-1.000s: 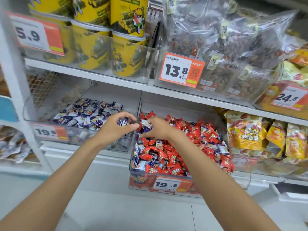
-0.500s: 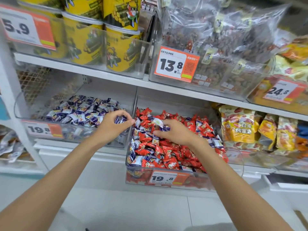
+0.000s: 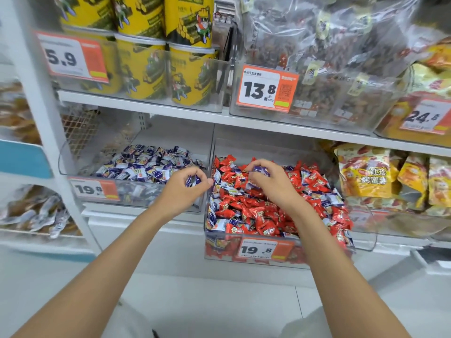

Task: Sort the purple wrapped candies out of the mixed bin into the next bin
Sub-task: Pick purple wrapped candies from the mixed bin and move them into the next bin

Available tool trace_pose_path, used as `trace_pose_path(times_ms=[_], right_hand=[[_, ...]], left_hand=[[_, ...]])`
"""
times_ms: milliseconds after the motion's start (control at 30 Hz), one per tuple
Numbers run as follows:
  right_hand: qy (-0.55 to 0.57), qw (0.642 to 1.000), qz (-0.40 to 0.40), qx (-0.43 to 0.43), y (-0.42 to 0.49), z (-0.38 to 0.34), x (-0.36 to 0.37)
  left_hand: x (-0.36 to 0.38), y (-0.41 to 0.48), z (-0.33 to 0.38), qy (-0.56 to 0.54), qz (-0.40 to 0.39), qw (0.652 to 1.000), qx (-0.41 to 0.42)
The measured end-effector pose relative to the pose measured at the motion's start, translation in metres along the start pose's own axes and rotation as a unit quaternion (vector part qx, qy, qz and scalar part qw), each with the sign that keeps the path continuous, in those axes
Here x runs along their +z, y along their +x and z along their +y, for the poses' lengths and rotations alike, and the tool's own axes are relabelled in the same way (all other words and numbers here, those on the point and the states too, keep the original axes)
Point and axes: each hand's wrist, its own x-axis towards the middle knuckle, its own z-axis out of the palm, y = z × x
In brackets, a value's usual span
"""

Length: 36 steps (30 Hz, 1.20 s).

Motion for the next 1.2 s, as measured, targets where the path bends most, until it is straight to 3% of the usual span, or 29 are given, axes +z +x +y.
trace_pose_path(times_ms=[100, 267, 400, 500, 633, 733, 800, 933, 1100, 1200], right_hand=[[0.078, 0.996, -0.027, 0.028, 0.000, -0.015, 0.010], [0.101, 0.990, -0.077, 0.056, 0.005, -0.022, 0.015], [0.041, 0.993, -0.113, 0.016, 0.021, -0.049, 0.033], [-0.017, 0.992, -0.119, -0.041, 0.046, -0.074, 0.058], [-0.101, 0.981, -0.133, -0.103, 0.086, -0.092, 0.102], [-0.238, 0.940, -0.238, -0.055, 0.118, -0.082, 0.129], [-0.310, 0.906, -0.286, -0.024, 0.129, -0.072, 0.137], [-0.303, 0.929, -0.204, -0.061, 0.124, -0.063, 0.120], [-0.275, 0.951, -0.068, -0.124, 0.071, -0.053, 0.057], [-0.264, 0.958, -0.081, -0.080, 0.030, -0.038, 0.013]], left_hand=[[-0.012, 0.001, -0.005, -0.010, 0.009, 1.000, -0.006], [-0.047, 0.003, -0.019, -0.020, 0.038, 0.999, -0.025], [-0.080, 0.018, -0.029, -0.005, 0.069, 0.997, -0.038], [-0.113, 0.041, -0.045, 0.086, 0.051, 0.995, -0.024], [-0.155, 0.071, -0.067, 0.251, 0.029, 0.967, -0.038], [-0.177, 0.085, -0.083, 0.393, -0.060, 0.912, -0.104], [-0.186, 0.085, -0.092, 0.411, -0.089, 0.898, -0.129], [-0.187, 0.074, -0.086, 0.390, -0.027, 0.917, -0.077], [-0.133, 0.048, -0.031, 0.354, -0.049, 0.934, -0.001], [-0.090, 0.034, -0.004, 0.289, -0.046, 0.955, 0.044]])
